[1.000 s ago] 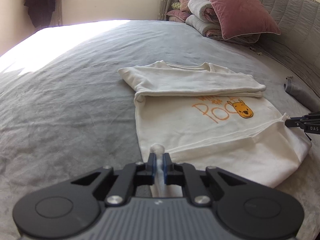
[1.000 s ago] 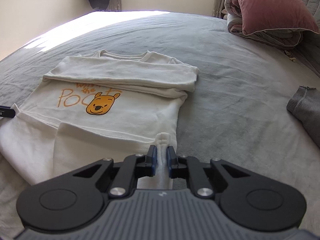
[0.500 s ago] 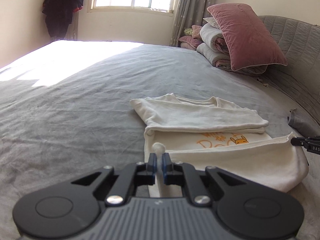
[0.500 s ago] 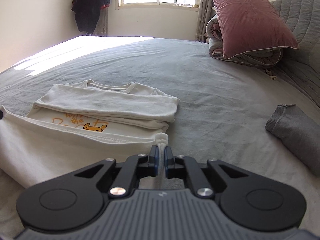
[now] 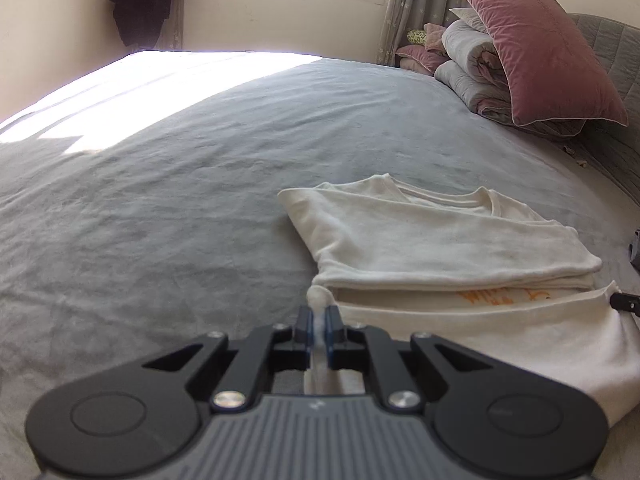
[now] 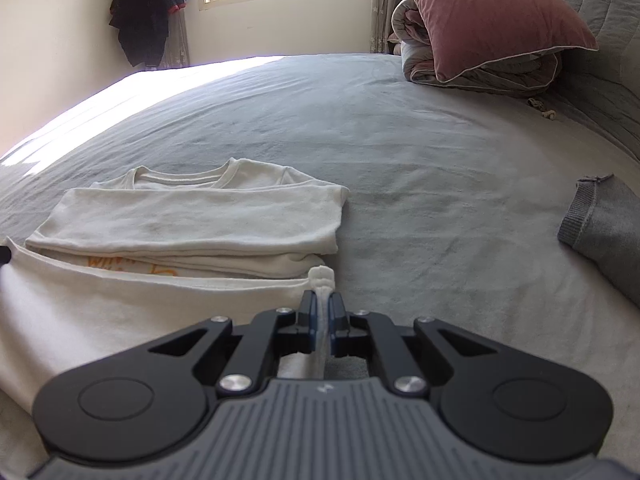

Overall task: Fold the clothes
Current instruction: 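Lay the hem on the folded body and open both grippers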

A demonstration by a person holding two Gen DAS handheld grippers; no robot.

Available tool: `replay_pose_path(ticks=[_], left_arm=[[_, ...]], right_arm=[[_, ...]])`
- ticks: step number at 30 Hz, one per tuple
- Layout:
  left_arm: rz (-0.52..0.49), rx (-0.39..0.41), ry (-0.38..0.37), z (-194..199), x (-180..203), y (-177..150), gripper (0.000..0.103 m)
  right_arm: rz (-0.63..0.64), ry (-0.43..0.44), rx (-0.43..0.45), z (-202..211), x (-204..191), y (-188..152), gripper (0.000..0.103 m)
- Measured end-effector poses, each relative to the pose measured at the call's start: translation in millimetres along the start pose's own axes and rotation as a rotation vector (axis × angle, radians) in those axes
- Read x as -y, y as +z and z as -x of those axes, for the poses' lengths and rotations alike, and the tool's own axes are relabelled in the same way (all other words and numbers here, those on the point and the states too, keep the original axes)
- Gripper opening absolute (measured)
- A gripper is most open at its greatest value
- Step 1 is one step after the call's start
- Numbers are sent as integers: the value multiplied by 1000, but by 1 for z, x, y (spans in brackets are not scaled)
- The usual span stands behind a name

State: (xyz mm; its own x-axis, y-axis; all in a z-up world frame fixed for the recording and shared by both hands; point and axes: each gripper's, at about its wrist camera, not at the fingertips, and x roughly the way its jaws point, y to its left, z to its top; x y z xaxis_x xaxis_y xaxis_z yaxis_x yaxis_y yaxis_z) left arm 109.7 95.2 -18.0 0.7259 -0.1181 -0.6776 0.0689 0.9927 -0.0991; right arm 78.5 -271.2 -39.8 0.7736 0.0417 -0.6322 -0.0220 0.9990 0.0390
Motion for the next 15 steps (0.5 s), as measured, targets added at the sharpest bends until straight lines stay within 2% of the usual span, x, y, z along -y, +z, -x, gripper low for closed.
replay_pose_path(ticks=[3, 8, 13, 15], left_arm=[[-28, -16, 11, -13, -1, -6, 7], [-30, 1, 0, -11, -2, -7, 8], [-14, 65, 8, -1, 2, -7, 7], [-32, 57, 17, -3, 4, -7, 7]], right_arm=[[10, -6, -4, -13, -1, -3, 6], [11, -2, 16, -16, 1, -6, 6], [6, -21, 93, -5, -2, -4, 6], [16, -25, 76, -11, -3, -5, 6]])
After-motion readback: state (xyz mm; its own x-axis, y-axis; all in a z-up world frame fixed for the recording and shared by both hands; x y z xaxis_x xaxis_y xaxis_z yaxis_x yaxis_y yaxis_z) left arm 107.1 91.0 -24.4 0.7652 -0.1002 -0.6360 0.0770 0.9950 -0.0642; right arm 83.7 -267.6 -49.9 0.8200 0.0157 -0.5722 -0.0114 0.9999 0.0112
